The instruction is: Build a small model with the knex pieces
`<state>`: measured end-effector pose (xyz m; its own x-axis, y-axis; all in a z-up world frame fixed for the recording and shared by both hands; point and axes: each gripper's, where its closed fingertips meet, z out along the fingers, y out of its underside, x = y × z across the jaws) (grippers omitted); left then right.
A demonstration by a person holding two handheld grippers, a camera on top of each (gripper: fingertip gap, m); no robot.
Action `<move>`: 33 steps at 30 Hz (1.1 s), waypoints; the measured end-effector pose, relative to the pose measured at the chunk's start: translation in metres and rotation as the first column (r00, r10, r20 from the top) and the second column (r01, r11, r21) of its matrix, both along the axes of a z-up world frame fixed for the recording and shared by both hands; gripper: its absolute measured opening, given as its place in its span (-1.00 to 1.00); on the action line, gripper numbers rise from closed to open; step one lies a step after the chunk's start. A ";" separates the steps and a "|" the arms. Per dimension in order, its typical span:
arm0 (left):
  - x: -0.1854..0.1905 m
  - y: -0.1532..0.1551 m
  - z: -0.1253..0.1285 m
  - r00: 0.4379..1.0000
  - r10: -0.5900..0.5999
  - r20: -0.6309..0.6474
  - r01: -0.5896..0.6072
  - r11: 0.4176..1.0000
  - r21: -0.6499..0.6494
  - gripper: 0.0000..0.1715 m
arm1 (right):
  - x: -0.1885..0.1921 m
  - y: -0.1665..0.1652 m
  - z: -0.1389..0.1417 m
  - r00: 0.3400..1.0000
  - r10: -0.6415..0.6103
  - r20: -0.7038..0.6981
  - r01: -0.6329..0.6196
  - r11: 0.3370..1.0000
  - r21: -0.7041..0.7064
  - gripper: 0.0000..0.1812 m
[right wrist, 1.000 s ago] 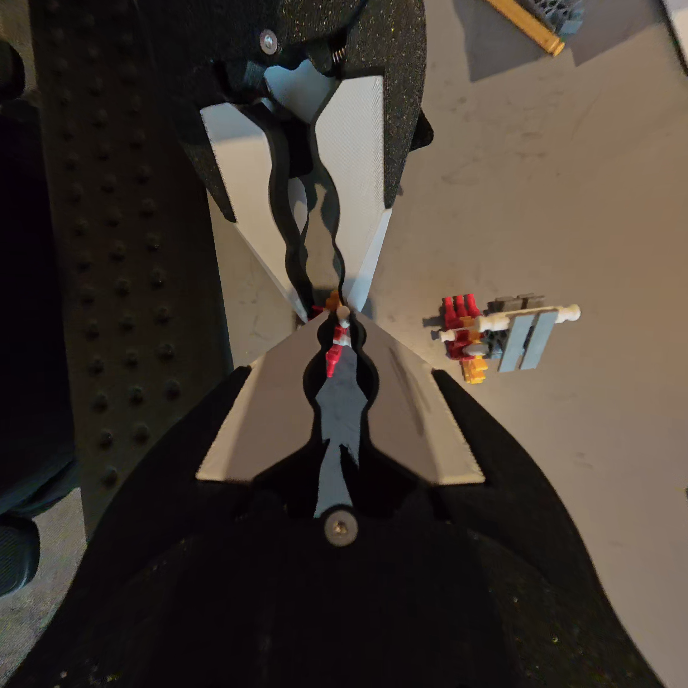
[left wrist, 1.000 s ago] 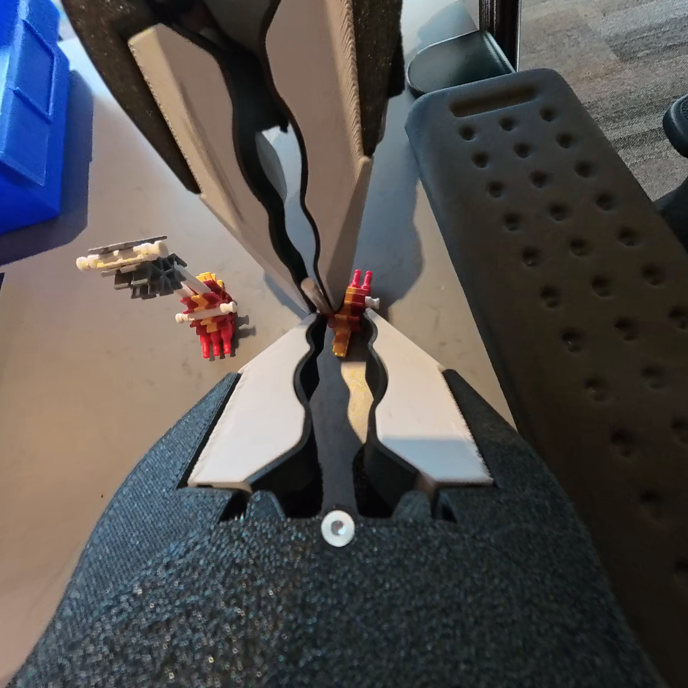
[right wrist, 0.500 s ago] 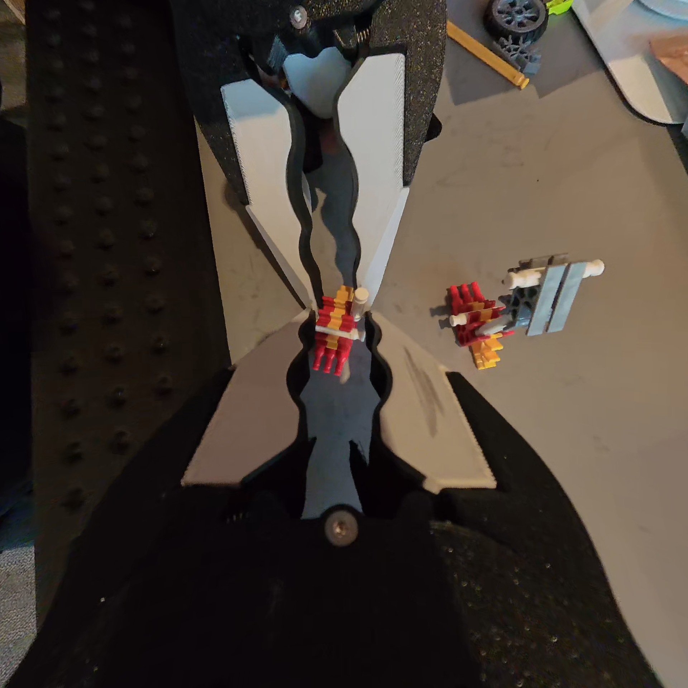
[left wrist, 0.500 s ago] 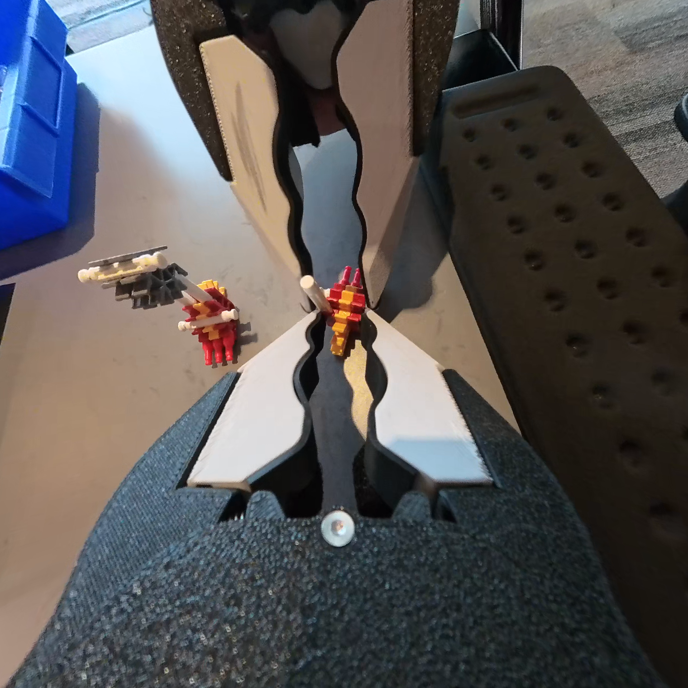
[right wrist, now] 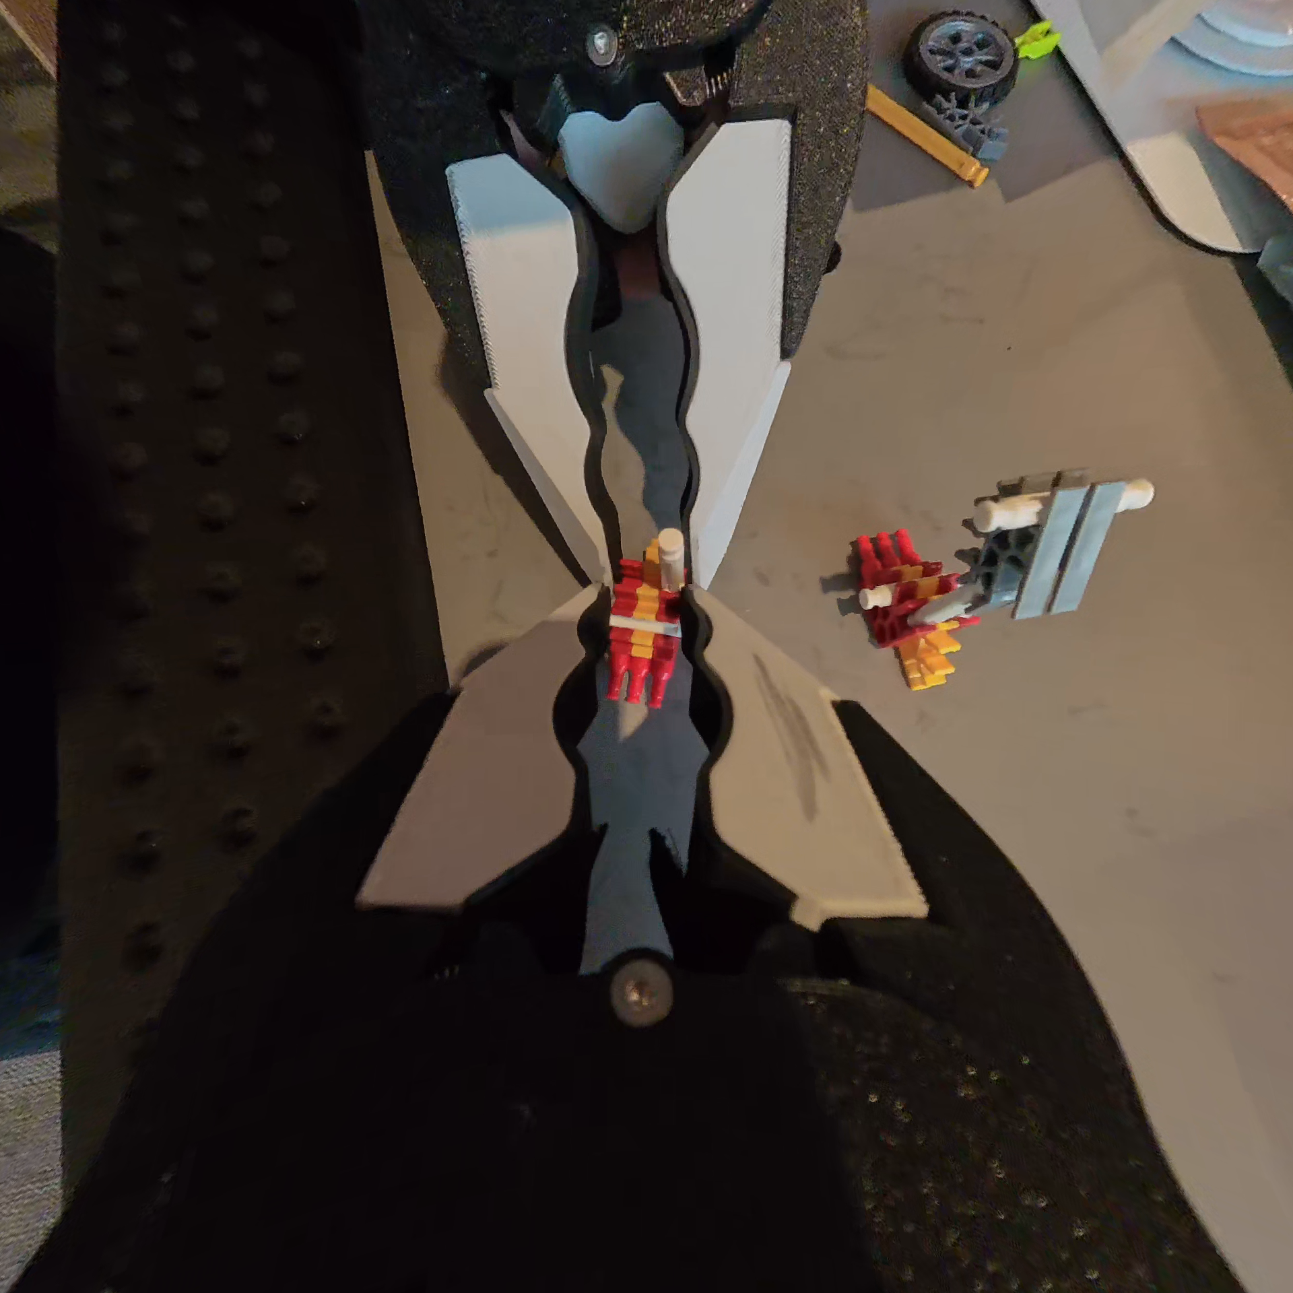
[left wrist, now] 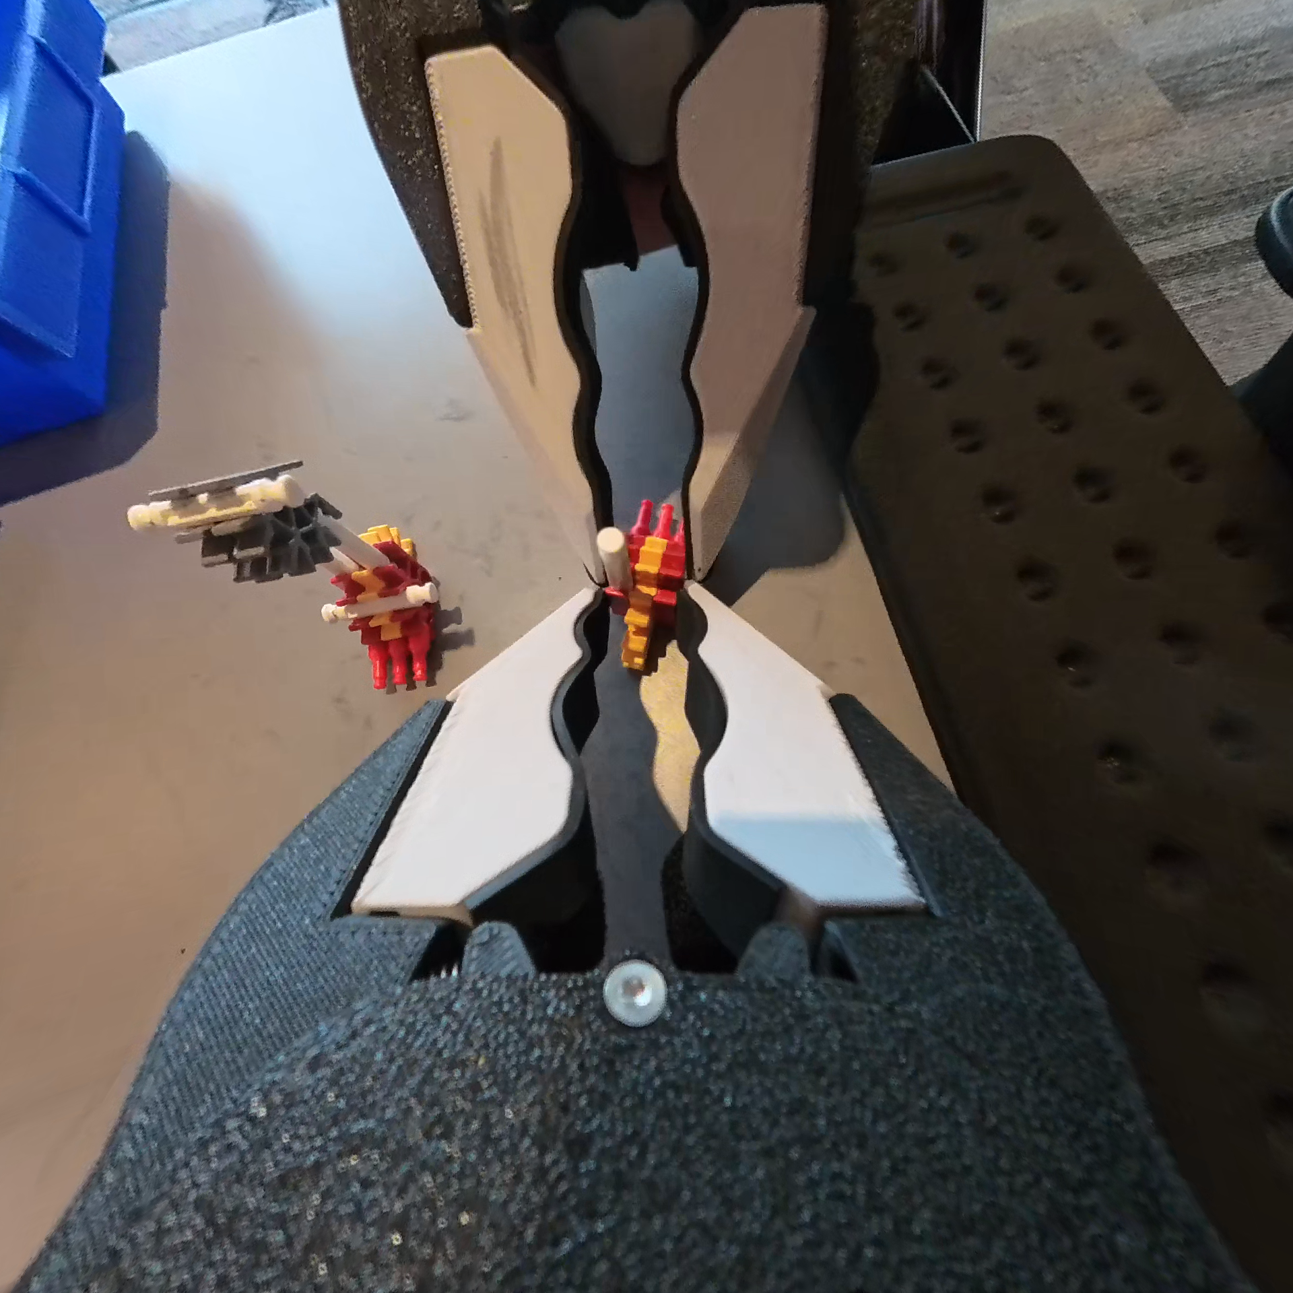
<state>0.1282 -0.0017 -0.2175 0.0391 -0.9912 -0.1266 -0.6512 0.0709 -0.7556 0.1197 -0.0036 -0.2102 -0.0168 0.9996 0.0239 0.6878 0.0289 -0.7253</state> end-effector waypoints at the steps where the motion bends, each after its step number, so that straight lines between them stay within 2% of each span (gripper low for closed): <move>1: 0.000 0.001 0.000 1.000 0.006 -0.002 -0.006 1.000 0.008 -0.79 | 0.001 0.001 0.000 1.000 -0.002 0.003 0.002 1.000 0.014 -0.79; 4: 0.001 0.004 0.000 1.000 0.023 -0.004 -0.023 1.000 0.015 -0.77 | 0.002 0.006 0.000 1.000 -0.028 0.000 0.028 0.999 0.018 -0.78; 7: -0.005 0.003 0.001 0.999 0.040 -0.025 -0.039 0.999 0.012 -0.47 | 0.002 0.004 0.000 1.000 -0.025 -0.016 0.026 1.000 0.014 -0.75; 9: -0.016 0.003 0.008 0.997 0.056 -0.046 -0.055 0.998 0.029 -0.40 | 0.001 0.005 0.001 0.999 -0.032 -0.031 0.032 0.999 0.009 -0.74; 11: -0.039 0.002 0.021 0.993 0.088 -0.080 -0.085 0.995 0.044 -0.34 | 0.003 0.006 0.003 0.999 -0.042 -0.033 0.043 0.999 0.011 -0.72; 15: -0.119 0.003 0.047 0.954 0.251 -0.162 -0.237 0.966 0.098 -0.45 | 0.009 0.010 0.009 0.997 -0.061 -0.042 0.062 0.998 0.024 -0.66; 19: -0.184 -0.004 0.045 0.896 0.386 -0.218 -0.383 0.922 0.058 -0.52 | 0.016 0.012 0.011 0.996 -0.079 -0.049 0.081 0.996 0.042 -0.66; 21: -0.185 -0.013 0.036 0.902 0.372 -0.220 -0.375 0.927 0.029 -0.58 | 0.018 0.013 0.007 0.994 -0.101 -0.040 0.103 0.994 0.046 -0.66; 26: -0.166 -0.030 -0.002 0.905 0.281 -0.320 -0.305 0.952 -0.026 -0.53 | 0.018 0.002 0.003 0.993 -0.106 -0.043 0.108 0.993 0.041 -0.67; 32: -0.163 -0.032 -0.009 0.909 0.267 -0.321 -0.302 0.951 -0.064 -0.55 | 0.022 -0.002 0.012 0.991 -0.113 -0.072 0.116 0.992 0.041 -0.69; 33: -0.164 -0.032 -0.009 0.909 0.267 -0.319 -0.300 0.952 -0.057 -0.64 | 0.023 -0.002 0.013 0.990 -0.115 -0.077 0.118 0.992 0.044 -0.69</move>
<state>-0.0360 -0.0342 -0.2262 0.2962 -0.9521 -0.0762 -0.8316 -0.2178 -0.5108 0.1423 -0.0051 -0.1971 0.1035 0.9922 0.0694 0.6330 -0.0119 -0.7741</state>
